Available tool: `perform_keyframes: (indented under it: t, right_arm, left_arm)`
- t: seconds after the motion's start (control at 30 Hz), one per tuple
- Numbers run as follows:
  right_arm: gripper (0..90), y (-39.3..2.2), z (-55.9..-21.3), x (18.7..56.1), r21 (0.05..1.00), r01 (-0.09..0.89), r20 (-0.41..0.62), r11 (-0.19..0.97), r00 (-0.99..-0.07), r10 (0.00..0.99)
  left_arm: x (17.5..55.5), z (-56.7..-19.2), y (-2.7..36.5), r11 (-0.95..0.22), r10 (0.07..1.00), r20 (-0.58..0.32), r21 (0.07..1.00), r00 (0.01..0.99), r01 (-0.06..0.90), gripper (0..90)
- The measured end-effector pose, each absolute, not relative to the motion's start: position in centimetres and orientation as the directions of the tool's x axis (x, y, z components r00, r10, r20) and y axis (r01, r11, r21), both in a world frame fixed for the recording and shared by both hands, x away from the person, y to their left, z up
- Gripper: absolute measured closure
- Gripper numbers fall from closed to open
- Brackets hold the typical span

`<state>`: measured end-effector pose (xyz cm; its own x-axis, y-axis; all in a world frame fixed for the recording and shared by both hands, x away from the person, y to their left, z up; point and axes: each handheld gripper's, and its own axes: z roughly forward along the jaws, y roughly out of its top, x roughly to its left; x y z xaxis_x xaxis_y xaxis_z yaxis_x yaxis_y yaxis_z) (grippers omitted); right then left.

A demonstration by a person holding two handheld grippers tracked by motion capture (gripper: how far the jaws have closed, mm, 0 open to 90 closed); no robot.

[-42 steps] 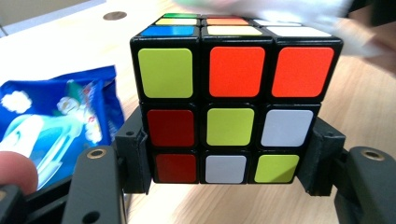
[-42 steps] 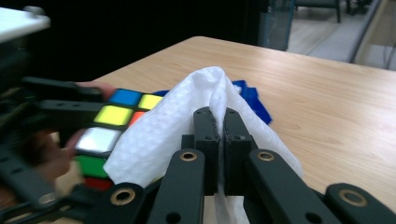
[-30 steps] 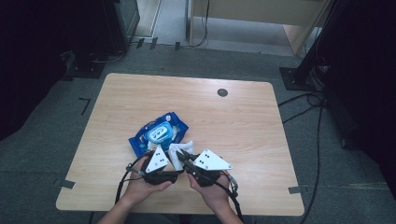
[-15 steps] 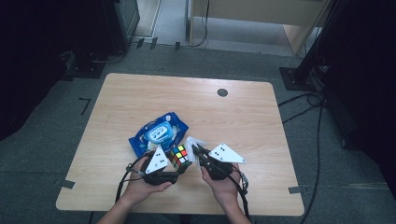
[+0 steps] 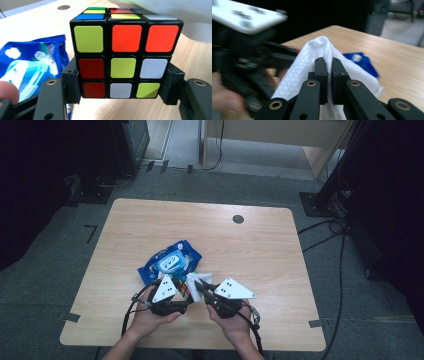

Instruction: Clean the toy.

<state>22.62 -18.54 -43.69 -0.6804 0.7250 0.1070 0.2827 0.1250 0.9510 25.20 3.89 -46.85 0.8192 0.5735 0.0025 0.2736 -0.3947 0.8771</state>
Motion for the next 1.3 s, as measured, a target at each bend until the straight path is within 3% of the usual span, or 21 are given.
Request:
perform_keyframes:
  t: [0.27,0.37,0.53,0.6,0.73,0.8,1.07,1.3]
  right_arm:
    - [85.0,-23.5,-46.5,25.2,0.905,0.424,0.197,0.035,-0.489,0.849]
    - [68.8,-24.0,-46.5,25.3,0.907,0.421,0.2,0.011,-0.454,0.868]
    - [53.7,-23.3,-45.4,24.8,0.914,0.406,0.211,-0.008,-0.457,0.864]
    - [55.9,-22.7,-45.0,24.5,0.916,0.4,0.23,-0.015,-0.495,0.838]
    - [69.6,-21.0,-44.9,24.1,0.92,0.392,0.216,0.018,-0.543,0.811]
    - [72.6,-20.6,-45.1,24.3,0.91,0.414,0.261,-0.002,-0.568,0.78]
    - [80.8,-20.3,-45.1,24.2,0.909,0.416,0.309,-0.034,-0.615,0.725]
    - [83.4,-20.2,-44.8,23.8,0.923,0.383,0.28,-0.024,-0.628,0.726]
  left_arm:
    - [25.7,-46.4,4.9,-0.327,0.587,-0.055,0.896,0.808,0.299,34.4]
    - [25.9,-46.5,5.0,-0.317,0.595,-0.064,0.897,0.801,0.307,34.4]
    - [26.0,-46.6,4.9,-0.319,0.595,-0.063,0.896,0.801,0.307,34.4]
    - [25.9,-46.7,4.8,-0.315,0.593,-0.069,0.897,0.802,0.31,34.4]
    - [25.8,-46.6,4.8,-0.299,0.576,-0.085,0.904,0.813,0.307,34.4]
    - [25.7,-46.6,4.6,-0.307,0.567,-0.081,0.903,0.82,0.302,34.4]
    - [25.6,-46.8,4.3,-0.314,0.538,-0.089,0.902,0.838,0.298,34.4]
    - [25.6,-46.8,4.3,-0.299,0.525,-0.112,0.904,0.844,0.305,34.4]
